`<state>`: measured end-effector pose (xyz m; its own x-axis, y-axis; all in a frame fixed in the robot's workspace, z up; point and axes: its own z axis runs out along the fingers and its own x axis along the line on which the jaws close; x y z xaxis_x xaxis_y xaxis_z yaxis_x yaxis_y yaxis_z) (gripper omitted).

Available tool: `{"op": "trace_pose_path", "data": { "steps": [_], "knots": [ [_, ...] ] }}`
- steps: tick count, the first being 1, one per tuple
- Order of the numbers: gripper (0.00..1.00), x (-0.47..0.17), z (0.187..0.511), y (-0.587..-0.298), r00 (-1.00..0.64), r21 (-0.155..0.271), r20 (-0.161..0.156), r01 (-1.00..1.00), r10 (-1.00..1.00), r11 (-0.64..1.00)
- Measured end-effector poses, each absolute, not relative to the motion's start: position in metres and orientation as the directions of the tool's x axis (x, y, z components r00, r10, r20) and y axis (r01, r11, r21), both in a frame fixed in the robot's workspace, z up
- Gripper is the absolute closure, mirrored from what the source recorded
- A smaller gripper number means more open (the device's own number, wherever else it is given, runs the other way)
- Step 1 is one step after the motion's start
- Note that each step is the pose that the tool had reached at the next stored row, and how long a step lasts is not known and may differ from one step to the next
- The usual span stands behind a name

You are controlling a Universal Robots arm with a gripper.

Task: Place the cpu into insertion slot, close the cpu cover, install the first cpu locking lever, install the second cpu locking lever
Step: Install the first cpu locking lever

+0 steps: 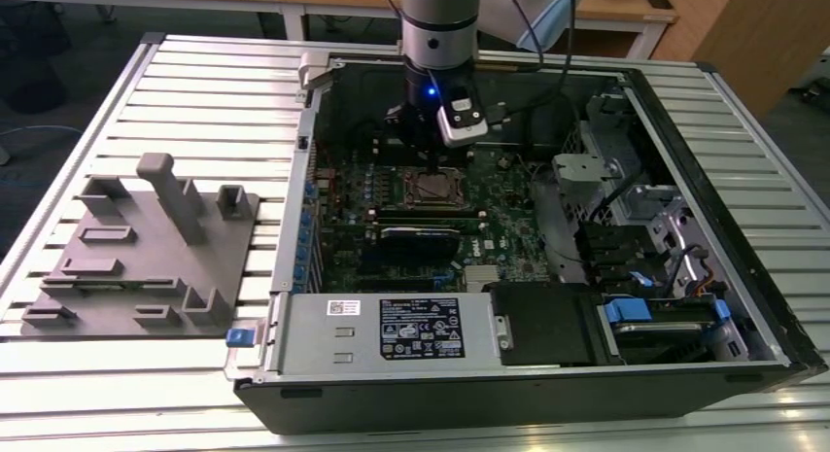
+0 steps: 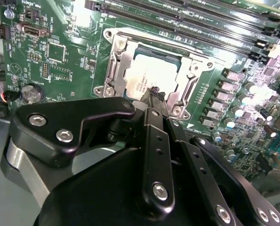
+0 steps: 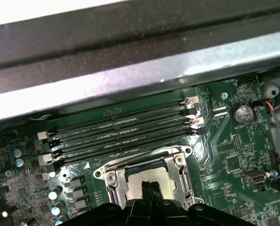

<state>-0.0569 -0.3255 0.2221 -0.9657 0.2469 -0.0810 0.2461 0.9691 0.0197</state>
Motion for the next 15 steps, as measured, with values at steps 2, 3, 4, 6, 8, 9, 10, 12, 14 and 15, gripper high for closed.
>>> {"op": "trace_pose_path", "data": {
  "steps": [2, 3, 4, 6, 8, 9, 10, 12, 14, 15],
  "knots": [
    [0.90, -0.0561, 0.2218, -0.3254, -0.969, 0.018, -0.079, 0.234, 0.235, 0.972],
    [0.90, -0.0559, 0.2217, -0.3254, -0.970, 0.015, -0.077, 0.229, 0.229, 0.973],
    [0.90, -0.0557, 0.2216, -0.3255, -0.972, 0.012, -0.076, 0.224, 0.224, 0.975],
    [0.90, -0.0553, 0.2215, -0.3255, -0.974, 0.010, -0.074, 0.216, 0.216, 0.976],
    [0.90, -0.0552, 0.2215, -0.3254, -0.974, 0.010, -0.074, 0.214, 0.214, 0.977],
    [0.90, -0.0552, 0.2215, -0.3255, -0.974, 0.010, -0.074, 0.213, 0.213, 0.977],
    [0.90, -0.0552, 0.2215, -0.3255, -0.974, 0.010, -0.074, 0.213, 0.213, 0.977],
    [0.90, -0.0552, 0.2215, -0.3255, -0.974, 0.010, -0.074, 0.213, 0.213, 0.977],
    [0.90, -0.0553, 0.2218, -0.3255, -0.974, 0.010, -0.074, 0.213, 0.213, 0.977],
    [0.90, -0.0553, 0.2223, -0.3255, -0.974, 0.010, -0.074, 0.213, 0.213, 0.977]
  ]
}}
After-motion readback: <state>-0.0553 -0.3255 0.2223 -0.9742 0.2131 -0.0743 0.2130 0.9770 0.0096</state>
